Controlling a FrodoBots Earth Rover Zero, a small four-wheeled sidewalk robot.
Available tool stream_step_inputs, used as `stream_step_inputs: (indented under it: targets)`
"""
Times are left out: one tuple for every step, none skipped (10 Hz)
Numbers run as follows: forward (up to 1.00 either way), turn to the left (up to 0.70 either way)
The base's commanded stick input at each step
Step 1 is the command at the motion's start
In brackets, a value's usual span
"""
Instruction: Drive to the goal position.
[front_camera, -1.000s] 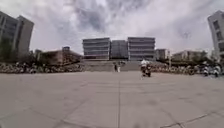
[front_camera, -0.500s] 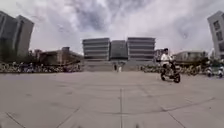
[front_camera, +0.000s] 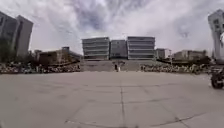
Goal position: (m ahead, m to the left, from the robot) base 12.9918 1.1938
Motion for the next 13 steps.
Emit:
stream_step_inputs:
  targets:
    - [0.70, 0.00]
    - [0.70, 0.00]
    - [0.70, 0.00]
    - [0.70, 0.00]
    - [0.70, 0.00]
    - [0.70, 0.00]
    - [0.70, 0.00]
    - [0.70, 0.00]
    - [0.70, 0.00]
    - [0.70, 0.00]
    - [0.70, 0.00]
    - [0.70, 0.00]
    - [0.70, 0.00]
